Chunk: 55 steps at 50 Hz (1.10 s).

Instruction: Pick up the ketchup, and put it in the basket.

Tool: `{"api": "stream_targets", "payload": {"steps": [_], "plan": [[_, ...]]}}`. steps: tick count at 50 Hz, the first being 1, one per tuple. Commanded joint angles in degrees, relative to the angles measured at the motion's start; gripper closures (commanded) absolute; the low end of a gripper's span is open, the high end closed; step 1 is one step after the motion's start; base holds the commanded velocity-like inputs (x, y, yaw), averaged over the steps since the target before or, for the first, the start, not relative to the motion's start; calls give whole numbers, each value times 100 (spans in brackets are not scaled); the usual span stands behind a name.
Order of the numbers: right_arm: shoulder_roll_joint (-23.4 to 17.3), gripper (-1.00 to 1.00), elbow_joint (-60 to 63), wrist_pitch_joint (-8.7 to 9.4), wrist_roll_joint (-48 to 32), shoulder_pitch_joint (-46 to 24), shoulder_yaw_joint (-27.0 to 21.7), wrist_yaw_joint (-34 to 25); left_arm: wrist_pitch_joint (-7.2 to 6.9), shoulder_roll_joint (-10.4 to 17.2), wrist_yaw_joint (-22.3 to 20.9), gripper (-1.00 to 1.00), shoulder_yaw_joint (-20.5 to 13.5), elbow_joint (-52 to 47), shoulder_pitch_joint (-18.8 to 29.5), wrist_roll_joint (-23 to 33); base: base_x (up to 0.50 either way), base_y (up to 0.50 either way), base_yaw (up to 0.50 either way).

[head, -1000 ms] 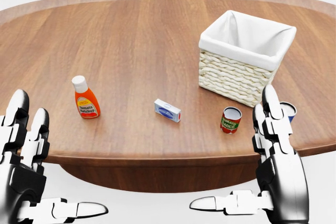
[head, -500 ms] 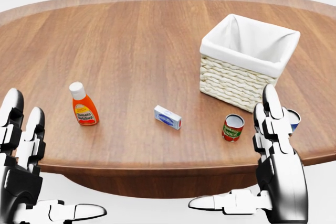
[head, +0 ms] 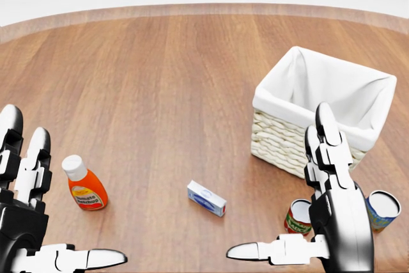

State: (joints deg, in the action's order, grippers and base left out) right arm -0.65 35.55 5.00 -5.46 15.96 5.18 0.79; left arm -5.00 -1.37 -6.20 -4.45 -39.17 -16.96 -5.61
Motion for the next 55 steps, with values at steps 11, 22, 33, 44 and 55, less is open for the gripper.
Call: {"api": "stream_targets", "payload": {"steps": [11, 22, 33, 44, 55], "plan": [[-17, -100, -31, -1, -31, 8, 44, 21, 0, 9, 9, -100, 66, 35, -7, 64, 50, 0, 0], [-20, -100, -24, -31, -33, 20, 47, 23, 0, 17, 15, -100, 93, 44, -24, 76, 50, 0, 0], [-12, -100, -29, -37, -30, 13, 27, 35, 0, 23, 18, -100, 107, 73, -26, 93, 50, 0, 0], [24, -100, -83, 0, 18, -42, -41, 98, 0, 14, 58, -100, 105, 95, -19, 91, 50, 0, 0], [30, -100, 180, 0, 39, 79, -87, 175, 0, -176, -253, -100, -996, 213, -271, 132, 4, 0, 0]]}}
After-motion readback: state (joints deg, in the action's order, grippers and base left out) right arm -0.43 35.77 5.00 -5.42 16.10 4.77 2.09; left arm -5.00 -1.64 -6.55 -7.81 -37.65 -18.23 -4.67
